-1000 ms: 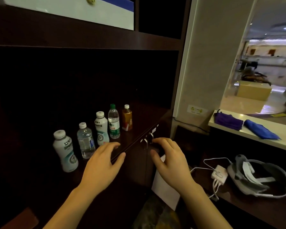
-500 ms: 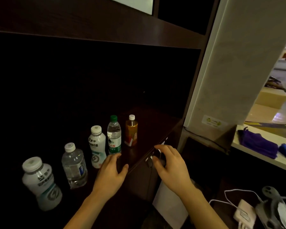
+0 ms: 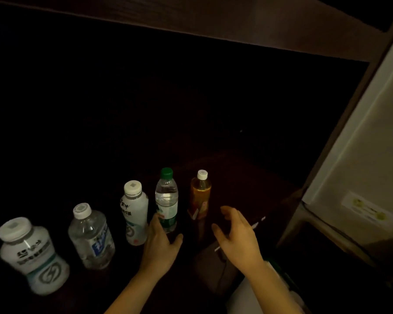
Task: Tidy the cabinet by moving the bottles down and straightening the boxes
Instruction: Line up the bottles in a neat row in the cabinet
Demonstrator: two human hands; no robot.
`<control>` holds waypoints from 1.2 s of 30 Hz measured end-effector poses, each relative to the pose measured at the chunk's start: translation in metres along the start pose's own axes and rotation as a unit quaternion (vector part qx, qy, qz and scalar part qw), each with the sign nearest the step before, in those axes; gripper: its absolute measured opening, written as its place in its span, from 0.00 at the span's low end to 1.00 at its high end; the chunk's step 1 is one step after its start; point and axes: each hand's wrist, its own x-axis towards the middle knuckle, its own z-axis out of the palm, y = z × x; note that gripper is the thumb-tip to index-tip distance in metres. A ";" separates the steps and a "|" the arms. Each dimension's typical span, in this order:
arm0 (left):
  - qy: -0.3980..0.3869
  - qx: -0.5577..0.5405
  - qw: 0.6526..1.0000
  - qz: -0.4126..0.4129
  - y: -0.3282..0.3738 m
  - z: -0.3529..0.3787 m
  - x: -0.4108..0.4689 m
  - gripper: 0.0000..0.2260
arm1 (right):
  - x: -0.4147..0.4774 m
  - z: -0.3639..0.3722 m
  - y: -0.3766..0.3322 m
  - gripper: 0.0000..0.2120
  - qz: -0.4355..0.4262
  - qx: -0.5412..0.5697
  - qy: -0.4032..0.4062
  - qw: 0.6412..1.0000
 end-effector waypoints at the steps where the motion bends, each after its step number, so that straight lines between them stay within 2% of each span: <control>1: 0.016 -0.005 1.000 -0.013 0.000 0.005 0.004 0.39 | 0.010 0.004 0.009 0.27 0.003 0.020 -0.016 1.000; 4: 0.064 -0.020 0.997 -0.030 -0.002 0.018 0.017 0.38 | 0.037 0.018 0.032 0.34 0.016 0.097 -0.060 0.993; 8: 0.120 -0.075 0.990 -0.012 -0.008 0.027 0.031 0.33 | 0.062 0.038 0.052 0.41 0.033 0.142 -0.110 0.983; 13: 0.130 -0.096 0.986 -0.033 -0.019 0.034 0.042 0.31 | 0.084 0.056 0.056 0.46 0.033 0.185 -0.154 0.970; 19: 0.156 -0.107 0.979 -0.082 -0.029 0.044 0.047 0.28 | 0.096 0.070 0.050 0.40 0.030 0.233 -0.169 0.957; 24: 0.197 -0.097 0.971 -0.098 -0.025 0.052 0.046 0.27 | 0.097 0.074 0.050 0.35 0.018 0.224 -0.128 0.966; 30: 0.267 -0.015 0.958 -0.100 -0.012 0.066 0.048 0.32 | 0.096 0.072 0.048 0.35 0.017 0.210 -0.118 0.970; 36: 0.294 0.016 0.945 -0.140 -0.003 0.077 0.053 0.32 | 0.094 0.070 0.048 0.34 0.009 0.199 -0.112 0.974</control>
